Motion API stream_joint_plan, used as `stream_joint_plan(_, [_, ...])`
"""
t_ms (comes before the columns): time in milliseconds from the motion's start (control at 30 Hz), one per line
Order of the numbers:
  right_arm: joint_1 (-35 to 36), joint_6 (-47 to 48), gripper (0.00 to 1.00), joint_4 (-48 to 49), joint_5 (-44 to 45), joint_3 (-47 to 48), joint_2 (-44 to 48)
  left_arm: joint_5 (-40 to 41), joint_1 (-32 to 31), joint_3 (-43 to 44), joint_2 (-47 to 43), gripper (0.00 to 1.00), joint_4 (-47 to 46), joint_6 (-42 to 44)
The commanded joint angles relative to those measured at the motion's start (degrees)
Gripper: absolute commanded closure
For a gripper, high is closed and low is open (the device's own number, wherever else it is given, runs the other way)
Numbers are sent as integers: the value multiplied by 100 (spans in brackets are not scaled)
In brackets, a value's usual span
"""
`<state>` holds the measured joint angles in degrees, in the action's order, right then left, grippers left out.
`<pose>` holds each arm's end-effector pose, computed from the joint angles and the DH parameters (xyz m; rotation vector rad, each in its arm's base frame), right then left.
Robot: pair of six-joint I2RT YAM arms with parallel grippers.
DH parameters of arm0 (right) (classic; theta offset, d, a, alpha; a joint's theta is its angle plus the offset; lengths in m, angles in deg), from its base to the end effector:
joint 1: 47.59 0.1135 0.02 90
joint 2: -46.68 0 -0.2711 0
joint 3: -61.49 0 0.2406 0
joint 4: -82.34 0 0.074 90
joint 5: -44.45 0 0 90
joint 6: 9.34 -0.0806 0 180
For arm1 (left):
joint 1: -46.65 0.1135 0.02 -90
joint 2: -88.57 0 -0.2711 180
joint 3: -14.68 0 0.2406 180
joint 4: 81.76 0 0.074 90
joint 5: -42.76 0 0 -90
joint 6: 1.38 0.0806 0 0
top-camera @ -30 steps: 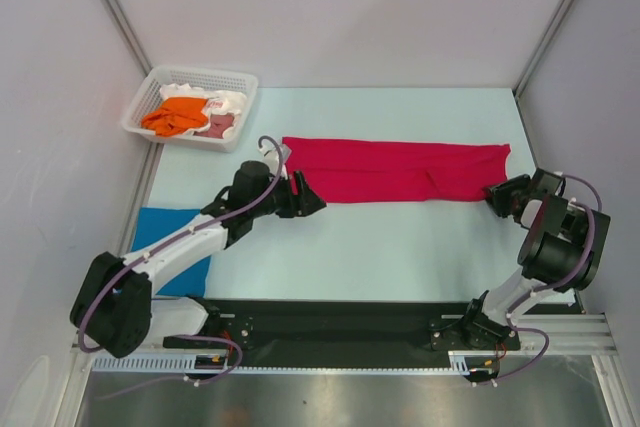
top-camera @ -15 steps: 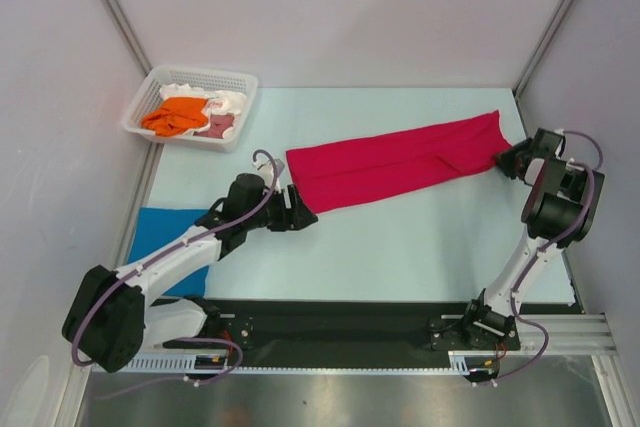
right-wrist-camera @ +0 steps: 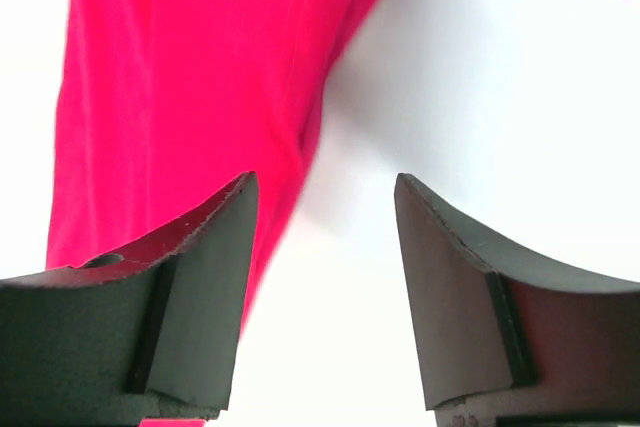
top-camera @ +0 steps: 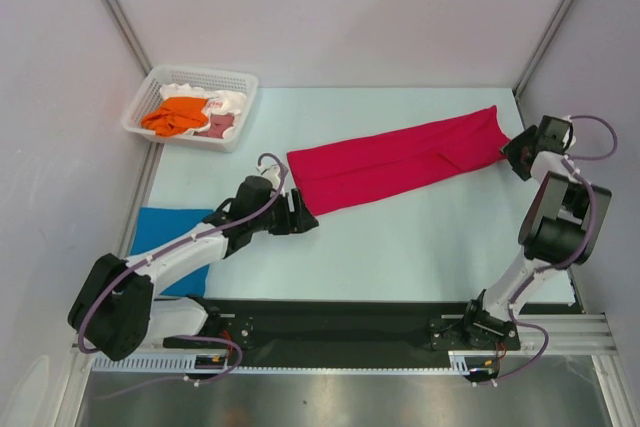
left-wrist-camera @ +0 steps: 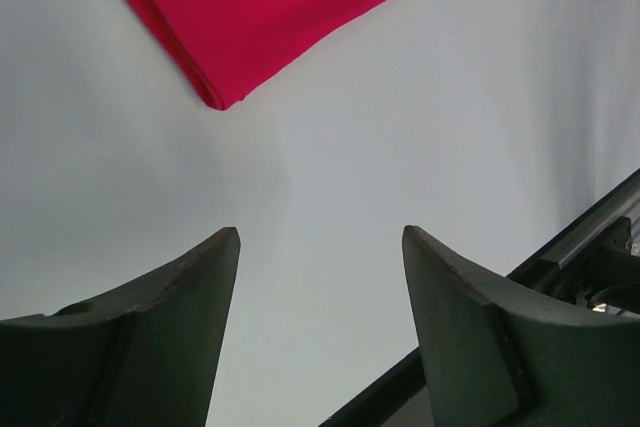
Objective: Fold and stack the t-shirts
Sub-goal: Fold the tshirt
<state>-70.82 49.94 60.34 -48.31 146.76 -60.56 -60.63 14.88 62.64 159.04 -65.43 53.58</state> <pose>0.4010 -0.1679 0.1751 1.0402 2.0964 0.1212 0.2200 -0.1582 0.1813 0.0657 2.3807 -0.8597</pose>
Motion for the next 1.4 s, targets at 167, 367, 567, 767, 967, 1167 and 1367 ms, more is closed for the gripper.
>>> stream_joint_plan(167, [599, -39, 37, -45, -593, -1315, 1706, 407, -101, 401, 150, 24, 154, -125])
stream_joint_plan(367, [1065, -426, 38, 429, -1076, -1932, 2023, 372, -93, 410, 430, 24, -84, -318])
stream_joint_plan(567, [1759, -549, 40, 561, -1402, -2011, 1830, 372, -101, 551, 1038, 23, -145, -670])
stream_joint_plan(767, [2278, -716, 40, 1018, -1323, -2582, 1874, 820, -67, 700, 1529, 25, -347, -863])
stream_joint_plan(967, [2023, -593, 40, 861, -1306, -2557, 1917, 1022, -22, 972, 2136, 29, -453, -916])
stream_joint_plan(1167, [1269, -374, 40, 475, -1393, -2232, 2058, 978, 30, 1025, 2435, 49, -628, -828])
stream_joint_plan(1367, [460, -294, 39, 211, -1508, -1722, 2181, 671, 22, 981, 2655, 100, -725, -609])
